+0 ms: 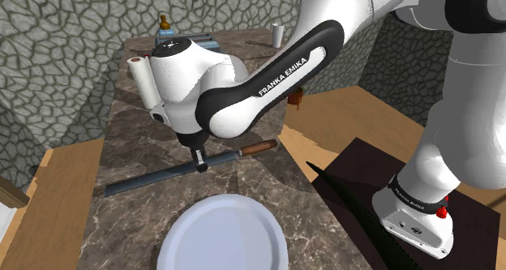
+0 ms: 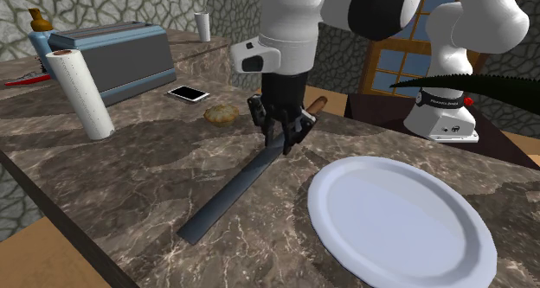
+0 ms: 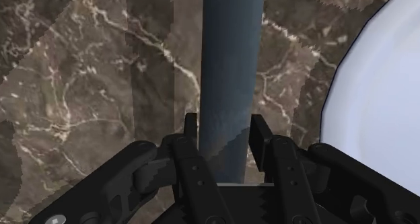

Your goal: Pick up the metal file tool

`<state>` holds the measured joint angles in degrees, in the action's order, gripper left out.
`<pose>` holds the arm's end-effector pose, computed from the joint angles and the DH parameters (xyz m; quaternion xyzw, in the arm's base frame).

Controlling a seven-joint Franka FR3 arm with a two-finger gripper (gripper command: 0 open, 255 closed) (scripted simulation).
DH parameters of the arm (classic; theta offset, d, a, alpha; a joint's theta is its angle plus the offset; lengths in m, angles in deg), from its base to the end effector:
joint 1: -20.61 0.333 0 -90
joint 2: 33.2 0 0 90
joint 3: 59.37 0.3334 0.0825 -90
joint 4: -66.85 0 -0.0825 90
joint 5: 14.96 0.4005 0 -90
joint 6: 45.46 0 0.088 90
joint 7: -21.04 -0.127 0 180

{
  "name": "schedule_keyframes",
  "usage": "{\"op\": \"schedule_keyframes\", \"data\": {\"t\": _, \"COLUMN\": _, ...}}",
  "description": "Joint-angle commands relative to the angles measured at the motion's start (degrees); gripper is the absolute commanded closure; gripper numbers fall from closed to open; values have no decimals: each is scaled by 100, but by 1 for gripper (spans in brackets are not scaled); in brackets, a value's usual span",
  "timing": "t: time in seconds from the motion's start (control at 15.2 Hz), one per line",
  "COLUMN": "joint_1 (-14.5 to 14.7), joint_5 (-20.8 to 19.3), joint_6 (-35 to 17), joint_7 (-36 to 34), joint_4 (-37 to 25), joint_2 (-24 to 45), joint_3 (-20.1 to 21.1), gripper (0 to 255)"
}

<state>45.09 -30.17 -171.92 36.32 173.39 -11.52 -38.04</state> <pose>0.4726 0.4482 0.3149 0.8246 0.5644 0.0117 0.0374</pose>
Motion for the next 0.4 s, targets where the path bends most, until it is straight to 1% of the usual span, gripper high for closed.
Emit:
{"op": "schedule_keyframes", "data": {"t": 0.0, "joint_1": -19, "joint_5": 52, "joint_6": 127, "joint_7": 46, "joint_4": -51, "joint_2": -84, "joint_3": 21, "gripper": 255}}
{"op": "schedule_keyframes", "data": {"t": 0.2, "joint_1": -37, "joint_5": 121, "joint_6": 313, "joint_7": 102, "joint_4": -134, "joint_2": -198, "joint_3": 50, "gripper": 255}}
{"op": "schedule_keyframes", "data": {"t": 0.33, "joint_1": -38, "joint_5": 125, "joint_6": 322, "joint_7": 105, "joint_4": -138, "joint_2": -204, "joint_3": 51, "gripper": 255}}
